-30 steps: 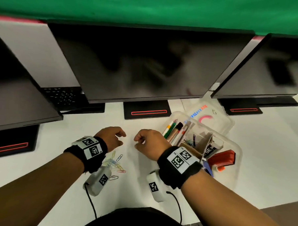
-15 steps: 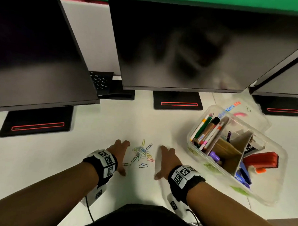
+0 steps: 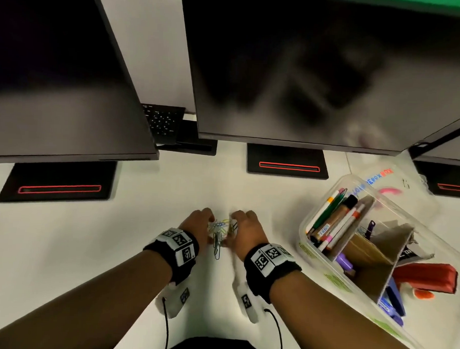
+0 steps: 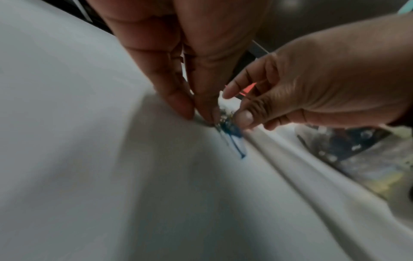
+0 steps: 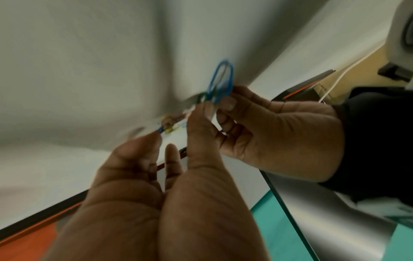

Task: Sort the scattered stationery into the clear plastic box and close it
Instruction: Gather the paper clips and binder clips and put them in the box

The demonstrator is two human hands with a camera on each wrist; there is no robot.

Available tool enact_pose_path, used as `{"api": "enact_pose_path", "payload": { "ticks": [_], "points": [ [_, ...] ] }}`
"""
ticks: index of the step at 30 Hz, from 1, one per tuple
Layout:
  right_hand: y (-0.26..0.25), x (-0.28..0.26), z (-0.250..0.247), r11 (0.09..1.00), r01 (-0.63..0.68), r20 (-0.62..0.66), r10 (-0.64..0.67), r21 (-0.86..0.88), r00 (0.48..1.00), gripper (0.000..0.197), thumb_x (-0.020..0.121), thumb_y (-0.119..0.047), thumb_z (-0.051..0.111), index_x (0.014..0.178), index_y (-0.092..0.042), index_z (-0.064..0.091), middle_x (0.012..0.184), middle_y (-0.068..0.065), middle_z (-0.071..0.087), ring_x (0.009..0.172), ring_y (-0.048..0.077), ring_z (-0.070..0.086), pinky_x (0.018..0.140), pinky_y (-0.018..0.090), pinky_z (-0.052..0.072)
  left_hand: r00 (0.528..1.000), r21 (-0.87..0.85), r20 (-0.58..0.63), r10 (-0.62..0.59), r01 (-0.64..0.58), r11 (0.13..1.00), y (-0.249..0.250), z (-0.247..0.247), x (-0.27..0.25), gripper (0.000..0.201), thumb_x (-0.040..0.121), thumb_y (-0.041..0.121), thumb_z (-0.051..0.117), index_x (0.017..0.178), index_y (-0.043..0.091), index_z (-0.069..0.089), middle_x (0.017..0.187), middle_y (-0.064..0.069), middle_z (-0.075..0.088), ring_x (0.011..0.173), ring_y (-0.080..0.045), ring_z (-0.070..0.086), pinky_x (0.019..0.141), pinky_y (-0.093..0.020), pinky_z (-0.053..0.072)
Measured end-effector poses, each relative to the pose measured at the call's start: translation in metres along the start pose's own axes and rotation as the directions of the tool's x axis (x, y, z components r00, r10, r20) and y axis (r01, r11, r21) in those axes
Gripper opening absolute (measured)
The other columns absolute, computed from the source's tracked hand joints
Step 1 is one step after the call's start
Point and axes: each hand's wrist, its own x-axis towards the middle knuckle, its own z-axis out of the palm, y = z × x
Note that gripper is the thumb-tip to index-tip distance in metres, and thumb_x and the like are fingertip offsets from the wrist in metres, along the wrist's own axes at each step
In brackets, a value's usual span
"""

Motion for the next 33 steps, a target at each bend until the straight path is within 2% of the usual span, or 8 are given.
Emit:
{"api": "enact_pose_path", "payload": {
  "ticks": [7,12,15,17,19,22,26,33],
  "points": [
    [0.009,0.002,0.006,0.939,0.236,0.283,-0.161,-0.251,0.945,0.114,0.069,-0.05,0.074,0.151,-0.02,0.0,0.16,0.005,-0.008,0.147,0.028,-0.006,0.12,0.042,0.001,1.0,0.033,-0.014,0.01,-0.01,0.999,-0.023,0.001,-0.007,0.059,0.076,0.011,0.068,0.129,0.016,0.042,0.127,-0.008,0.043,0.116,-0.026,0.05,0.098,-0.035,0.045],
    [0.003,0.002,0.023,0.884,0.355,0.352,-0.242,-0.306,0.904,0.073,0.089,-0.031,0.057,0.15,-0.028,0.016,0.16,0.004,-0.006,0.147,0.029,-0.007,0.119,0.039,-0.003,0.993,-0.159,-0.108,-0.055,0.037,0.987,-0.033,0.001,-0.009,0.047,0.081,-0.003,0.053,0.125,0.009,0.045,0.119,-0.01,0.046,0.098,-0.019,0.05,0.091,-0.03,0.047],
    [0.006,-0.007,0.029,0.871,0.369,0.316,-0.268,-0.324,0.91,0.049,0.097,-0.012,0.04,0.145,-0.022,0.033,0.16,0.007,0.005,0.148,0.027,0.003,0.119,0.039,0.019,0.992,-0.151,-0.114,-0.053,0.035,0.988,-0.036,0.001,-0.009,0.042,0.081,-0.003,0.054,0.121,0.009,0.049,0.109,-0.003,0.042,0.1,-0.022,0.054,0.088,-0.027,0.046],
    [0.009,-0.014,0.03,0.85,0.395,0.246,-0.323,-0.35,0.914,0.039,0.095,-0.007,0.043,0.133,-0.013,0.051,0.152,0.015,0.027,0.142,0.03,0.024,0.107,0.042,0.04,0.994,-0.115,-0.107,-0.033,0.02,0.993,-0.036,0.0,-0.009,0.039,0.081,-0.002,0.053,0.118,0.01,0.052,0.113,-0.007,0.045,0.103,-0.023,0.056,0.09,-0.027,0.047],
    [0.011,-0.016,0.032,0.84,0.412,0.164,-0.378,-0.353,0.911,0.023,0.074,-0.002,0.066,0.096,-0.006,0.072,0.114,0.021,0.062,0.106,0.036,0.062,0.07,0.036,0.059,0.995,-0.084,-0.1,-0.004,-0.005,0.996,-0.035,-0.001,-0.011,0.039,0.081,-0.001,0.053,0.118,0.011,0.053,0.119,-0.009,0.046,0.105,-0.023,0.055,0.091,-0.027,0.046],
    [0.017,-0.009,0.028,0.847,0.379,0.173,-0.338,-0.373,0.925,0.03,0.031,-0.001,0.084,0.05,-0.014,0.066,0.058,0.004,0.059,0.048,0.022,0.061,0.033,0.016,0.04,0.997,-0.007,-0.058,0.055,-0.056,0.998,-0.029,0.001,-0.013,0.042,0.08,0.005,0.057,0.12,0.014,0.051,0.123,-0.008,0.045,0.109,-0.022,0.053,0.094,-0.027,0.045],
    [0.009,-0.006,0.012,0.809,0.409,0.239,-0.336,-0.422,0.911,0.021,0.08,0.006,0.053,0.097,0.003,0.065,0.101,0.023,0.059,0.098,0.034,0.057,0.072,0.034,0.049,0.992,0.132,0.03,0.126,-0.128,0.983,-0.019,0.004,-0.016,0.051,0.079,0.021,0.067,0.126,0.016,0.048,0.126,-0.005,0.043,0.112,-0.024,0.051,0.096,-0.028,0.042],
    [0.017,-0.005,0.0,0.894,0.255,0.22,-0.182,-0.369,0.958,0.024,0.091,-0.008,0.048,0.107,0.001,0.064,0.112,0.02,0.062,0.105,0.032,0.059,0.086,0.031,0.047,0.981,0.269,0.096,0.167,-0.187,0.945,-0.007,0.015,-0.021,0.027,0.088,0.012,0.049,0.115,0.011,0.052,0.114,-0.004,0.053,0.108,-0.023,0.054,0.084,-0.022,0.038]
  ]
}}
